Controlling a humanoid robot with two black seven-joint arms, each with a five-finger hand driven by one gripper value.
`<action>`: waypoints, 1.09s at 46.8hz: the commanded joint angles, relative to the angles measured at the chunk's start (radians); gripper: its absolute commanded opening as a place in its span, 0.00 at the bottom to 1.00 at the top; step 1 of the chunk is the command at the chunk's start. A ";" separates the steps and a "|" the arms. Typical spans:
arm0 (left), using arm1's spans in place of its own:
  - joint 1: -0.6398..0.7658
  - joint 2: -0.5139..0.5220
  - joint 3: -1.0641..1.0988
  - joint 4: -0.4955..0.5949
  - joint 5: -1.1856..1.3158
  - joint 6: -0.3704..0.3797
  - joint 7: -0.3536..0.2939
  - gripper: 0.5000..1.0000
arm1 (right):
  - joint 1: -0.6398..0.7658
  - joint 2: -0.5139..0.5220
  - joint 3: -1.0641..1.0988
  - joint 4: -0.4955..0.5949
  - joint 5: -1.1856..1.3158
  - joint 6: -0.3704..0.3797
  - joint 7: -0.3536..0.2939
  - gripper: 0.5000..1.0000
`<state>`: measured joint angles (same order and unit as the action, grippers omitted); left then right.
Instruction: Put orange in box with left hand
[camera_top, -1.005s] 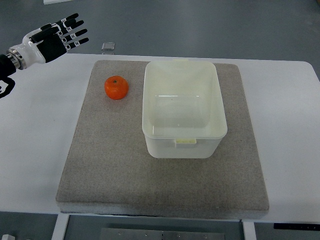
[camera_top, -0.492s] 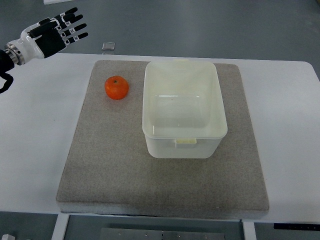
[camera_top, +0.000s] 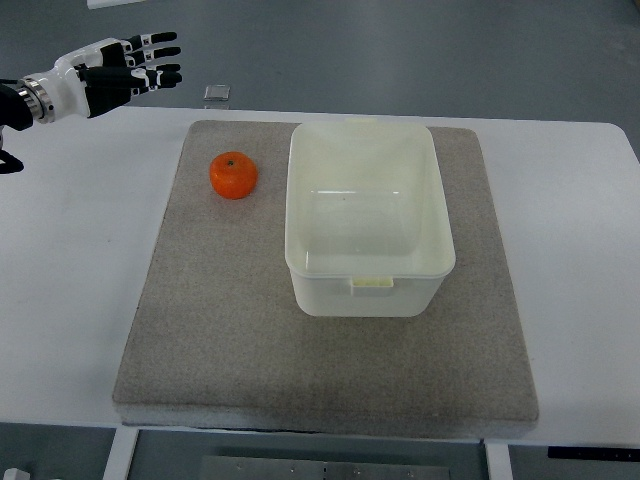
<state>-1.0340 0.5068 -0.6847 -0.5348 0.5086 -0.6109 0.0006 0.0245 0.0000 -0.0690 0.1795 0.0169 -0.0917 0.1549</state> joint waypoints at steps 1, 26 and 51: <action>0.000 0.015 0.001 -0.040 0.140 0.000 -0.033 0.98 | 0.000 0.000 0.000 0.000 0.002 0.000 0.000 0.86; -0.001 0.033 0.135 -0.244 0.787 0.200 -0.134 0.99 | 0.000 0.000 0.000 0.000 0.002 0.000 0.000 0.86; -0.072 -0.048 0.363 -0.255 0.921 0.312 -0.133 0.99 | 0.000 0.000 0.000 0.000 0.000 0.001 0.000 0.86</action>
<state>-1.1055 0.4742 -0.3231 -0.7933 1.4118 -0.3006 -0.1327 0.0246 0.0000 -0.0690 0.1795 0.0169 -0.0917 0.1548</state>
